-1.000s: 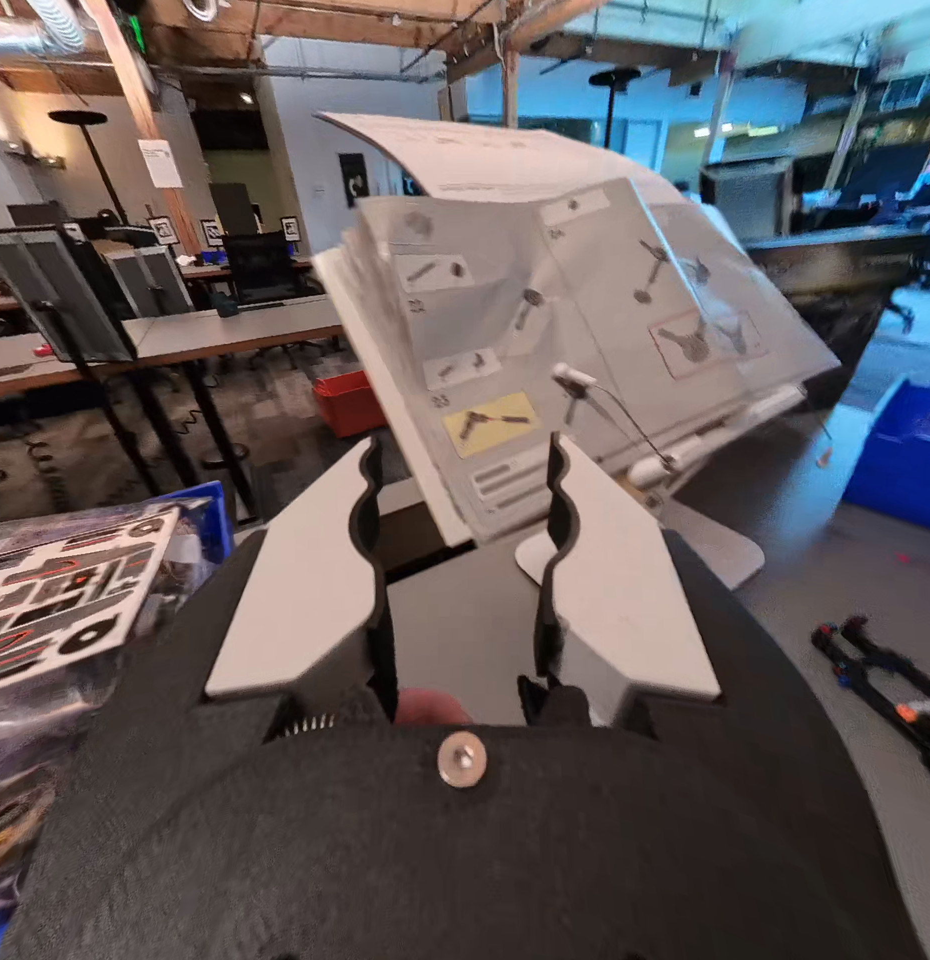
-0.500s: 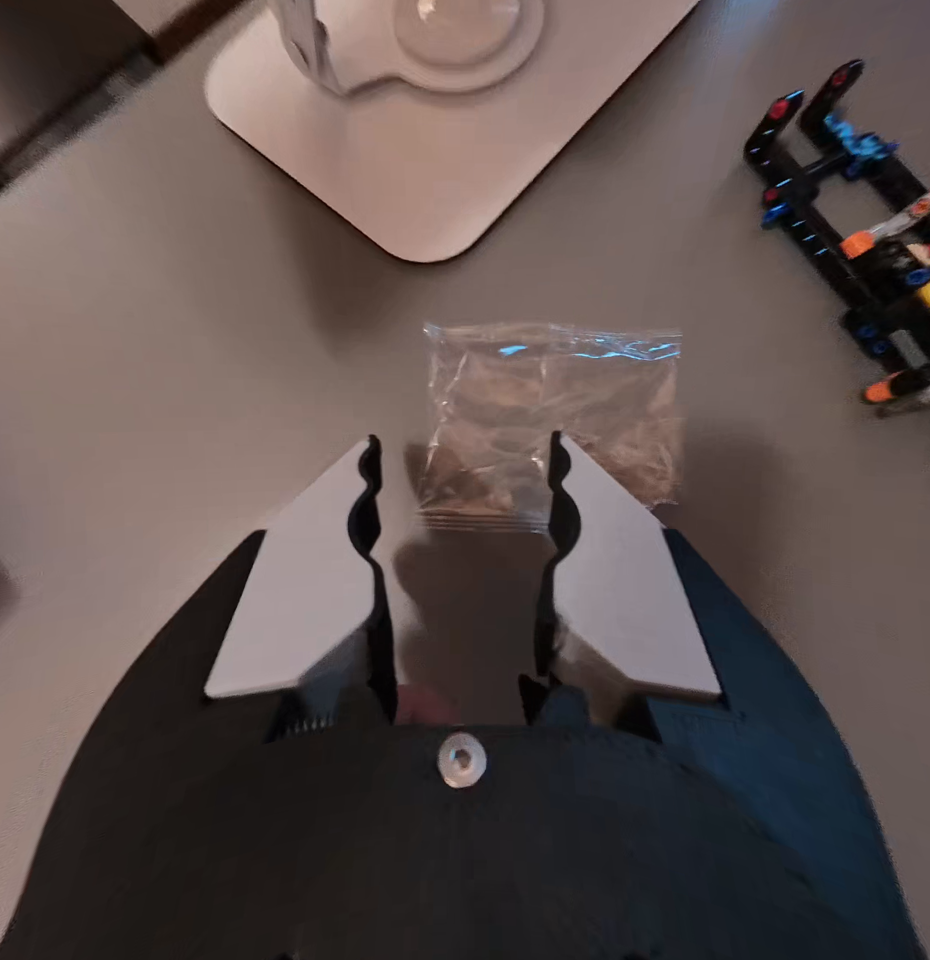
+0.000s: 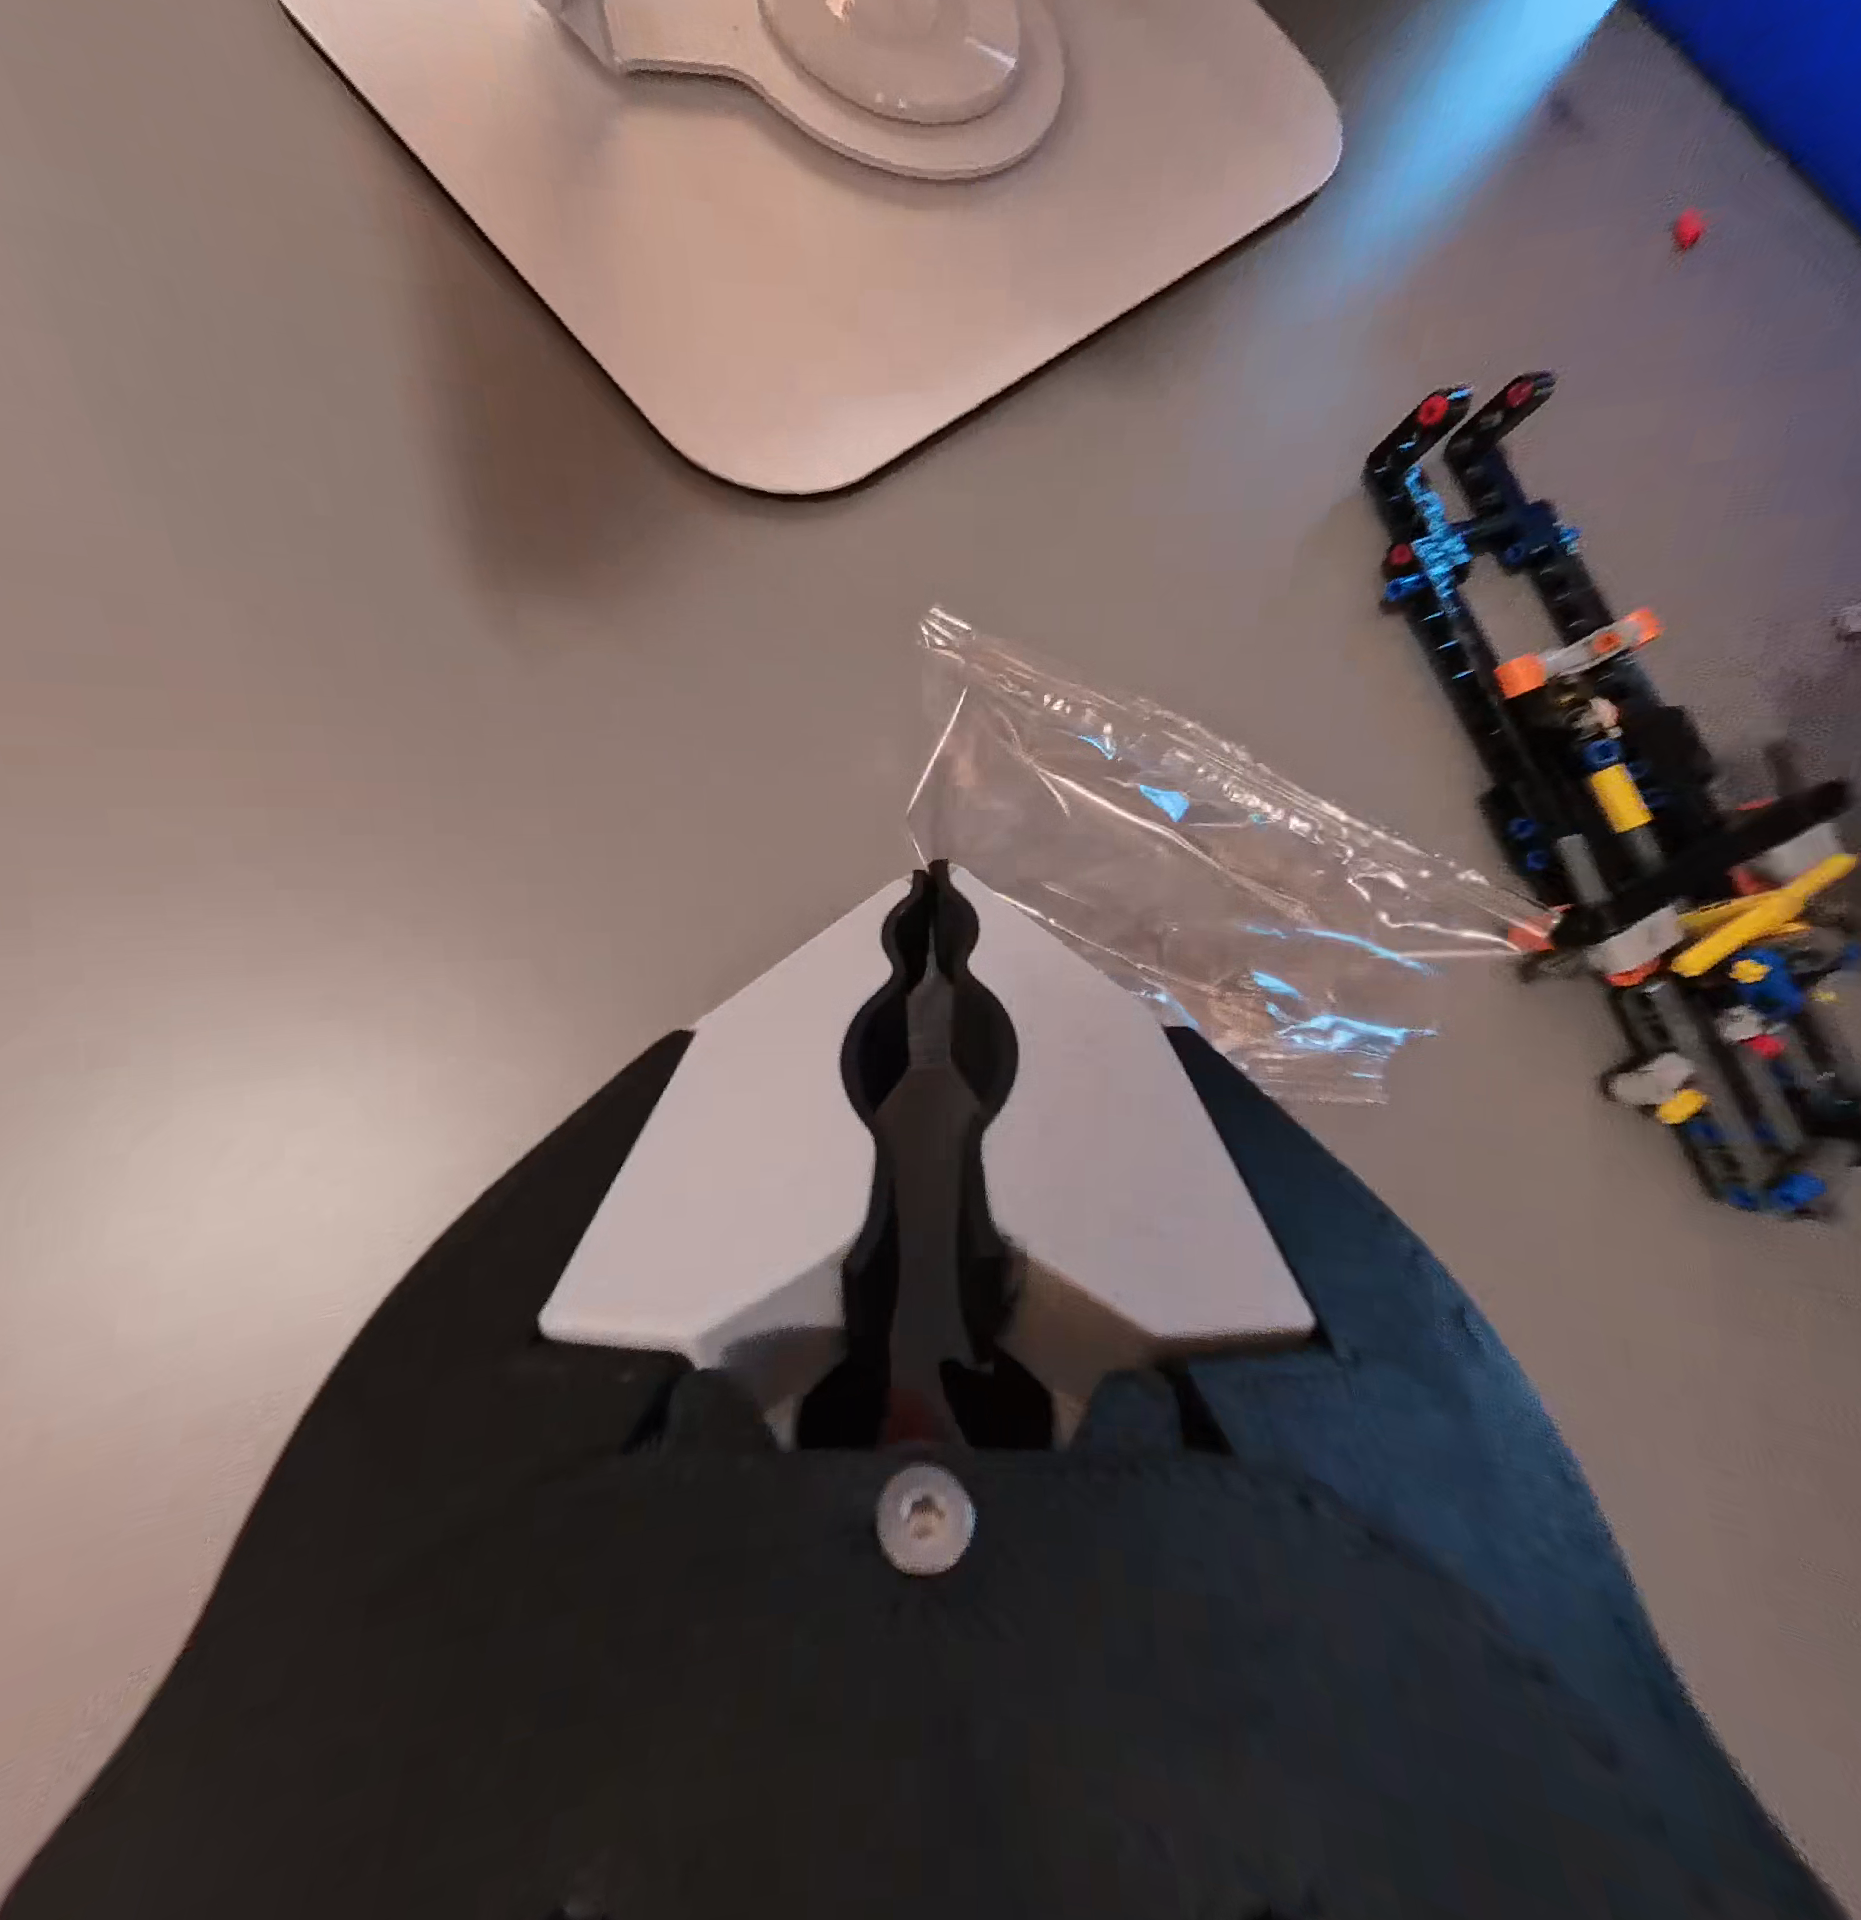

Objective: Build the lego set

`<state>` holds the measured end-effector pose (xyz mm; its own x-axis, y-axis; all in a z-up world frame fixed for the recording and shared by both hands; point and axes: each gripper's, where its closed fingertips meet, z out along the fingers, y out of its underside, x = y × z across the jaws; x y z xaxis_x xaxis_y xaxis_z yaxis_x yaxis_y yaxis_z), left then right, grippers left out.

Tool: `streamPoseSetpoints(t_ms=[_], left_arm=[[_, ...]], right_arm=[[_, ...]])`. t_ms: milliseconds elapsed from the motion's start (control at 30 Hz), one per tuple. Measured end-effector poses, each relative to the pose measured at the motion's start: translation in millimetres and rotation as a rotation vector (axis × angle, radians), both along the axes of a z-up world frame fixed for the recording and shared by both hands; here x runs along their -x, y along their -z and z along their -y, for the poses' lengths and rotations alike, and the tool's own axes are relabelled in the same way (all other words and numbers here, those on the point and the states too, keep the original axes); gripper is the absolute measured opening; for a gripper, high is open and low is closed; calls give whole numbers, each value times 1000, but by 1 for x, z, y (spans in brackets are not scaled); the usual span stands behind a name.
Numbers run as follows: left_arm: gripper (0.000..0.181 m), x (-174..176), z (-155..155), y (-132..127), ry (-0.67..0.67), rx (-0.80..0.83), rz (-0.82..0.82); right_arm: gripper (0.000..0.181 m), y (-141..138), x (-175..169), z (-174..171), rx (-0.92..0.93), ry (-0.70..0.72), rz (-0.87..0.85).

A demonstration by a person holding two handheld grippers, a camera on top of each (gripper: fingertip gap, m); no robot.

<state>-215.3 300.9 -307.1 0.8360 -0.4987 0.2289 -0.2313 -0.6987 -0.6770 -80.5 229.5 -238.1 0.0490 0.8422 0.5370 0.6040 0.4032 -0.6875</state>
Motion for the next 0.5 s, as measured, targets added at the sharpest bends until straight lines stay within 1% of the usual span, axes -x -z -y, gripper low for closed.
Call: streamPoseSetpoints(t_ms=[33, 100, 167, 233, 267, 400, 433, 500], left_arm=[[0, -3, 3, -3, 2, 6, 9], [0, -11, 8, -10, 4, 15, 24], [0, -20, 12, -20, 2, 20, 67], [0, -27, 16, -25, 3, 17, 73], [0, -33, 19, -28, 11, 18, 86], [0, -46, 24, -41, -12, -13, 139], [0, -49, 25, -43, -20, -16, 156], [0, -51, 26, -46, -39, -35, 177]], right_arm=[[34, -2, 9, 4, -60, -20, 13], [37, 0, 25, 6, -85, -18, 46], [41, 0, 35, -3, -144, 25, 61], [43, 6, 43, -8, -132, 26, 81], [41, 6, 46, -9, -104, 35, 58], [12, 12, 49, -17, -23, 69, 21], [1, 12, 48, -19, -3, 80, 11], [0, 10, 47, -22, 69, 86, -36]])
